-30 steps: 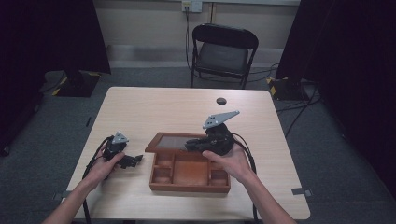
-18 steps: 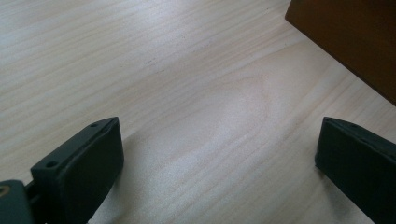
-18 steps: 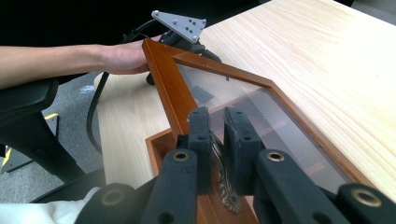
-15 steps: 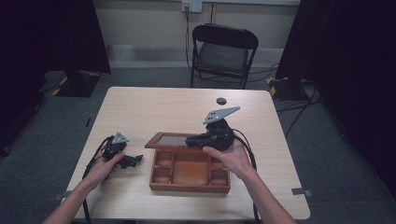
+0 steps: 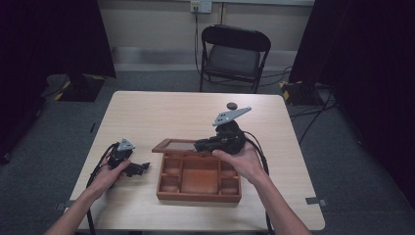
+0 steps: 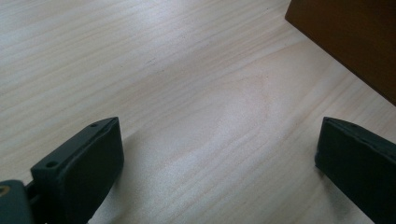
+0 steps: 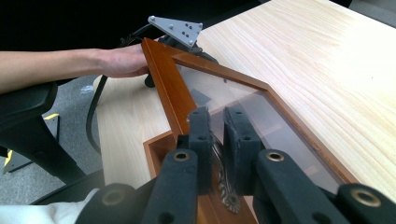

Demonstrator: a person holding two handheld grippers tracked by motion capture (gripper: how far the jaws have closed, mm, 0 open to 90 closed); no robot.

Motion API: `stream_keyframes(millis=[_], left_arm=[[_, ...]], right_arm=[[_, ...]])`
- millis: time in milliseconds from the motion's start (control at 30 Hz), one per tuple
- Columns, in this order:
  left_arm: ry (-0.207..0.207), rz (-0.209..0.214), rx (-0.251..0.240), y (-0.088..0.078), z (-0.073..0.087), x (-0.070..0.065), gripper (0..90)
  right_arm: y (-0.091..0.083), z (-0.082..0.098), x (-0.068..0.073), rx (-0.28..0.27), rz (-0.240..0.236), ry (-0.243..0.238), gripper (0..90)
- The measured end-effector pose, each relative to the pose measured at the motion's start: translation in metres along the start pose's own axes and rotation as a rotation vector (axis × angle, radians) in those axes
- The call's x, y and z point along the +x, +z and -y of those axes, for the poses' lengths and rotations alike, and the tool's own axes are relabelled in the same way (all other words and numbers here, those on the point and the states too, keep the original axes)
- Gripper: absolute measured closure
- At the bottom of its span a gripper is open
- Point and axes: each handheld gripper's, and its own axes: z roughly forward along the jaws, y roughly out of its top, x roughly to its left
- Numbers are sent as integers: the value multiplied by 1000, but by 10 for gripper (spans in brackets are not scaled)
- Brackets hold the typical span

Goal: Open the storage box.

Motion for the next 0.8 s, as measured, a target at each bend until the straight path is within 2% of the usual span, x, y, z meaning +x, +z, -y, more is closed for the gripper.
stream_keyframes(millis=[800], left_arm=[[1, 3, -3, 0, 0, 0, 6]], right_arm=[[-3, -9, -7, -7, 2, 4, 830]])
